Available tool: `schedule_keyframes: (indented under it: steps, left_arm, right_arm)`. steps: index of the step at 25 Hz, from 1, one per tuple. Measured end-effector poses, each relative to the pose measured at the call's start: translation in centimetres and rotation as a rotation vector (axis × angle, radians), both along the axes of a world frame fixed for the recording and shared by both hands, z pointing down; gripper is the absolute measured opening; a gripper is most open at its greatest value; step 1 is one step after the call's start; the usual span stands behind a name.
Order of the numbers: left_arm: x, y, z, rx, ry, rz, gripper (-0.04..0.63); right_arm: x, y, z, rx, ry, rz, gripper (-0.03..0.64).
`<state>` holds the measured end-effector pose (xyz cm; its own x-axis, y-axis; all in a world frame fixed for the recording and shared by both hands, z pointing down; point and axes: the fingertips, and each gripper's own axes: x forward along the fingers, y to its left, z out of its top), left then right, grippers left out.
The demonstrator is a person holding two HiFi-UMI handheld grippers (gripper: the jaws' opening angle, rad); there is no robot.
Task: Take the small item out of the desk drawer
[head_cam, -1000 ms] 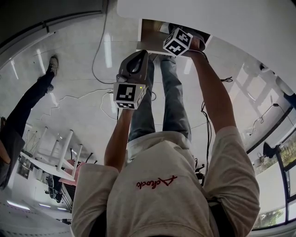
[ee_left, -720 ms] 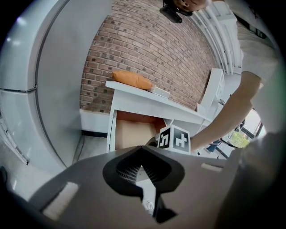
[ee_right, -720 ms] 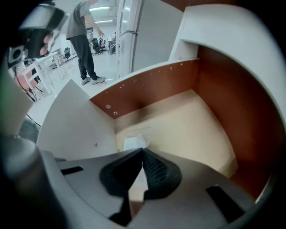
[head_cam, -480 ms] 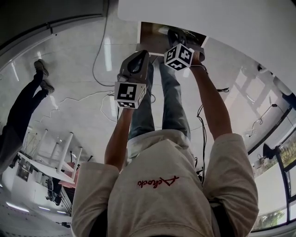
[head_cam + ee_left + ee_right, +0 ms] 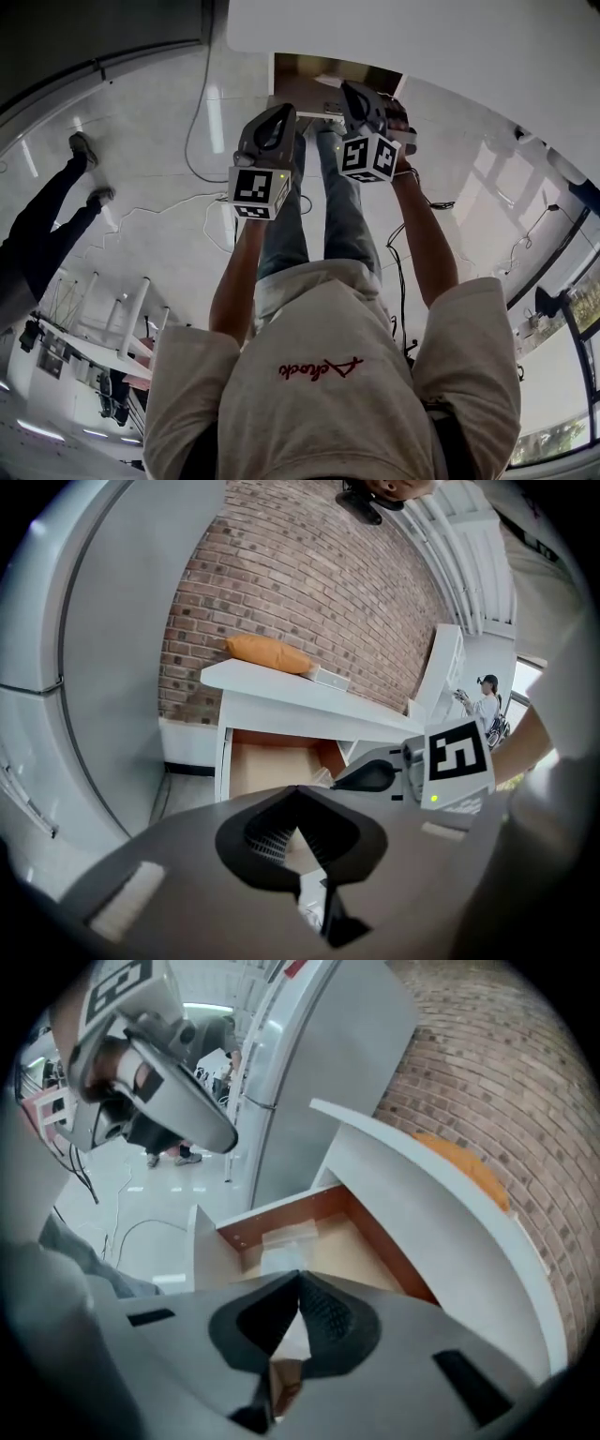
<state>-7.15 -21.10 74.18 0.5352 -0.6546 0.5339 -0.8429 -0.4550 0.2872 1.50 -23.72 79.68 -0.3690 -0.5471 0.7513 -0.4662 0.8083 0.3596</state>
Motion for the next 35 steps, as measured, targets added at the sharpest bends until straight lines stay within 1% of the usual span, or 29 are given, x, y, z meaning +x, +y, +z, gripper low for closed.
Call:
schedule_keyframes:
  steps: [4, 8, 11, 14, 20, 22, 24, 27, 32, 35]
  left_arm:
    - [0.3, -0.2, -1.2, 0.012, 0.001, 0.006, 0.009]
    - [0.7, -0.5, -2.6, 0.034, 0.000, 0.011, 0.009]
    - [1.1, -0.5, -4.2, 0.045, 0.002, 0.009, 0.009]
    - [1.3, -0.4, -6.0, 0.060, 0.003, 0.009, 0.009]
    - [1.4, -1.2, -10.2, 0.116, 0.006, -0.008, 0.009]
    - [1.6, -1.2, -11.1, 0.123, 0.009, -0.011, 0.009]
    - [1.5, -1.3, -11.5, 0.125, 0.015, -0.015, 0.009]
    - [1.4, -1.3, -11.9, 0.131, 0.021, -0.020, 0.009]
    - [1.9, -1.8, -13.7, 0.161, 0.030, -0.030, 0.009]
    - [2.0, -2.2, -15.3, 0.192, 0.041, -0.036, 0.009]
  right_arm:
    - [0.8, 0.9, -3.0, 0.027, -0.039, 0.066, 0.012]
    - [1.1, 1.4, -5.6, 0.047, -0.078, 0.111, 0.012]
    - [1.2, 1.8, -8.0, 0.051, -0.133, 0.146, 0.012]
    - [1.6, 1.8, -10.7, 0.045, -0.233, 0.211, 0.012]
    - [3.7, 0.7, -15.9, 0.003, -0.509, 0.427, 0.012]
    - [4.5, 0.7, -17.1, -0.012, -0.577, 0.487, 0.012]
    - [4.7, 0.7, -17.5, -0.024, -0.622, 0.527, 0.012]
    - [4.8, 0.7, -18.2, -0.011, -0.663, 0.540, 0.012]
    - [5.1, 0.7, -20.1, 0.010, -0.673, 0.526, 0.012]
    - [4.9, 0.5, -21.8, 0.040, -0.685, 0.513, 0.012]
